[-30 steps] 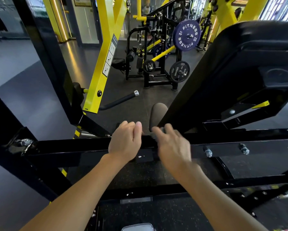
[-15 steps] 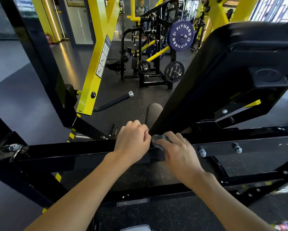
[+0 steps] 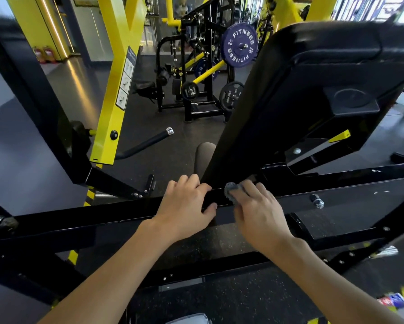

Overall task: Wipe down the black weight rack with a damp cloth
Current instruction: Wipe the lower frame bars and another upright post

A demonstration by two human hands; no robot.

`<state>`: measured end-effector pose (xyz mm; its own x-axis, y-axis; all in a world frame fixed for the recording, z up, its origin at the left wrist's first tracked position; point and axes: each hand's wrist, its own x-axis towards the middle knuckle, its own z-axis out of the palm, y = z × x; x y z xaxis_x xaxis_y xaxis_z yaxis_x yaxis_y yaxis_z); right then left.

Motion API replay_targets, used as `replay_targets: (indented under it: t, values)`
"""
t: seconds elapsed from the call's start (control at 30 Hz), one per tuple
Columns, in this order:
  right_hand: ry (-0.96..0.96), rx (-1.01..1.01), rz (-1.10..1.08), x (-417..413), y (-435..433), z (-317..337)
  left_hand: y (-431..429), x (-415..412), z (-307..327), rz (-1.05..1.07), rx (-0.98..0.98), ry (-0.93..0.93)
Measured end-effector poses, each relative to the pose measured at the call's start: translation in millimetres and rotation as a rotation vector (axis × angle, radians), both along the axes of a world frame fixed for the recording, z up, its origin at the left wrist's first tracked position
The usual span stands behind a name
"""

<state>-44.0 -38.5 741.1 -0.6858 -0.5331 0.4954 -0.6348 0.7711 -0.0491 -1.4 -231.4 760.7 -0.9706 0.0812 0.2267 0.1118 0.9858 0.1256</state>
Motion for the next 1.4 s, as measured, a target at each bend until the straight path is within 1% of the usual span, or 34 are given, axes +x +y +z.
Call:
replay_targets:
  t: [0.03,0.07,0.17,0.2,0.27,0.33,0.37,0.4,0.47,0.5,0.53,0.67,0.7,0.8,0.83,0.93,1.0,1.13,1.17,1.27,1.3,1.33,1.4]
  values:
    - [-0.001,0.009,0.025,-1,8,0,1,0,1,-0.004,-0.006,0.0]
    - [-0.02,-0.011,0.0,-6,17,1,1,0,2,-0.01,-0.014,-0.003]
    - [-0.063,-0.11,-0.249,-21,31,3,5,-2,6,-0.019,-0.031,-0.003]
    - [-0.053,-0.107,-0.274,-19,28,2,8,-5,8,-0.027,-0.025,0.004]
    - [-0.029,-0.075,-0.186,-10,17,-1,21,-16,12,-0.068,0.005,0.008]
    - [-0.007,-0.049,-0.077,-6,19,-4,38,-25,16,-0.128,0.016,-0.028]
    - [-0.004,-0.051,-0.062,-9,26,-4,45,-29,17,-0.157,-0.003,-0.058]
    - [-0.006,-0.061,-0.087,-15,34,-4,49,-31,18,-0.177,-0.042,-0.083]
    - [-0.013,-0.118,-0.227,-21,45,-4,50,-33,16,-0.187,-0.11,-0.098]
    - [-0.006,-0.141,-0.289,-20,44,-4,48,-34,16,-0.178,-0.108,-0.094]
    - [0.011,-0.141,-0.303,-18,40,-5,47,-35,15,-0.169,-0.094,-0.093]
    - [0.014,-0.054,-0.126,-20,36,-2,48,-38,16,-0.159,-0.089,-0.101]
    - [-0.007,-0.055,-0.139,-28,40,1,48,-39,17,-0.161,-0.083,-0.109]
    - [-0.086,-0.118,-0.33,-43,41,9,47,-41,19,-0.161,-0.07,-0.135]
    - [-0.079,-0.119,-0.342,-39,36,8,48,-42,19,-0.158,-0.076,-0.137]
    - [-0.01,-0.081,-0.158,-21,27,-1,49,-43,19,-0.153,-0.094,-0.149]
    - [0.026,-0.048,-0.108,-27,40,-4,50,-45,20,-0.153,-0.106,-0.166]
    - [-0.007,-0.142,-0.273,-44,55,-3,53,-51,21,-0.161,-0.1,-0.174]
    - [-0.013,-0.127,-0.266,-41,52,-4,56,-53,20,-0.172,-0.083,-0.17]
    - [-0.011,-0.021,-0.099,-32,60,-9,71,-59,16,-0.211,-0.016,-0.175]
    - [-0.014,-0.005,-0.079,-35,69,-8,75,-61,14,-0.212,0.007,-0.174]
    - [-0.016,-0.016,-0.1,-40,79,-8,78,-62,12,-0.205,0.029,-0.169]
    - [-0.036,-0.11,-0.222,-47,89,-6,81,-63,10,-0.186,0.07,-0.155]
